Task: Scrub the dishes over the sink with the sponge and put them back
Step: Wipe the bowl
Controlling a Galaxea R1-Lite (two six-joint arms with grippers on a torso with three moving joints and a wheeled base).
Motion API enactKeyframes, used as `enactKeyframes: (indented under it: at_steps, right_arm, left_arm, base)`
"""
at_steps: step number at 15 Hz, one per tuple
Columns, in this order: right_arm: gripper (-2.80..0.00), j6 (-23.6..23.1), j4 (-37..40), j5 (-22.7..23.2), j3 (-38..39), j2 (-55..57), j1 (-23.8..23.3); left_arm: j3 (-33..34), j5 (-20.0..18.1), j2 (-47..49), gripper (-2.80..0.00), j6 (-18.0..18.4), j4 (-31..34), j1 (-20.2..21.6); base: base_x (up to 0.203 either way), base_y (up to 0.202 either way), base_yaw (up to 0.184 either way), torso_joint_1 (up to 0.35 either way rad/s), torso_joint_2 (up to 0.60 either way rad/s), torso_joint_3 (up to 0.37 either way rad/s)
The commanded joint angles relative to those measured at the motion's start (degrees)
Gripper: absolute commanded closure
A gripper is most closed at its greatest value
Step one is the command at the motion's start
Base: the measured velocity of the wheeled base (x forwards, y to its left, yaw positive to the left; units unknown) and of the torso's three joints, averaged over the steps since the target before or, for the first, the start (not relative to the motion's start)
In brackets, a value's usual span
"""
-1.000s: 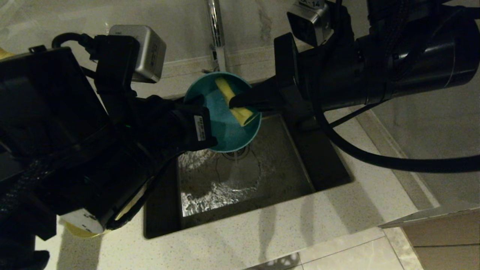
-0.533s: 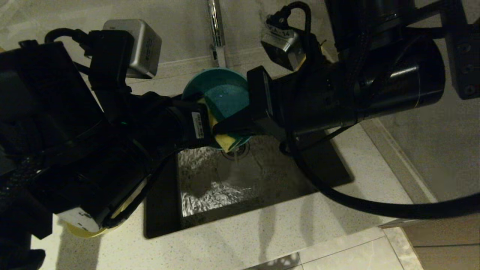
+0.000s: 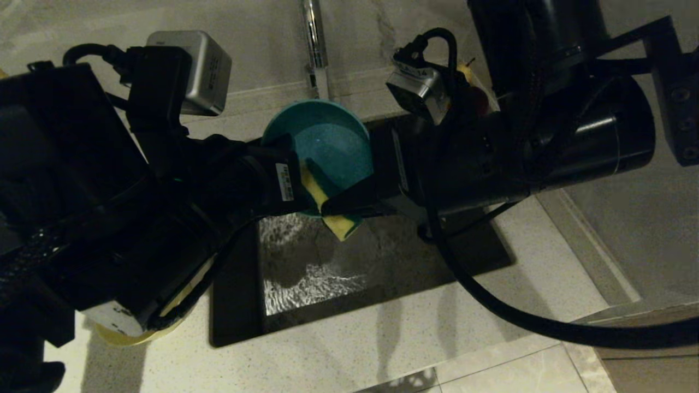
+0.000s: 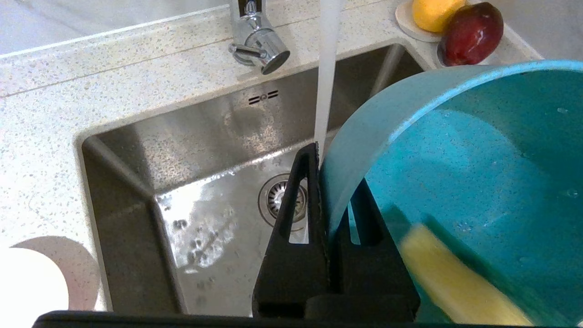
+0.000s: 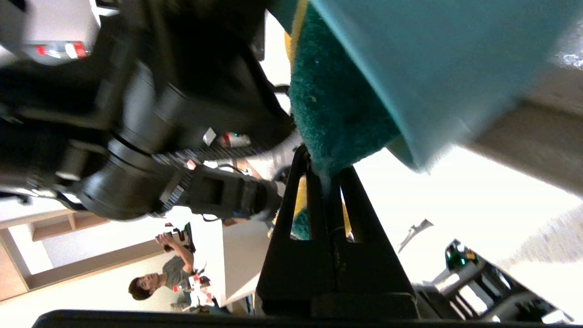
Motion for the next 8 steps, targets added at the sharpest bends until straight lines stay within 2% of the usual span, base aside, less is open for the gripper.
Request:
enactKeyframes:
  at_steps: [1, 8]
  right_arm:
    - [0.0, 0.0, -0.2, 0.0, 2.5, -2.5, -1.1]
    - [0.0, -1.4, -0.4, 0.0, 0.8, -2.7, -3.0]
  left_arm:
    - [0.1, 0.2, 0.2, 0.0, 0.0, -0.2, 0.3]
    - [1.4, 0.2, -0.6, 0.0, -0.1, -0.3, 0.3]
  base:
    - [0.0, 0.0, 0.0, 0.0, 0.0, 0.0]
    - [0.0, 0.0, 0.0, 0.0, 0.0, 0.0]
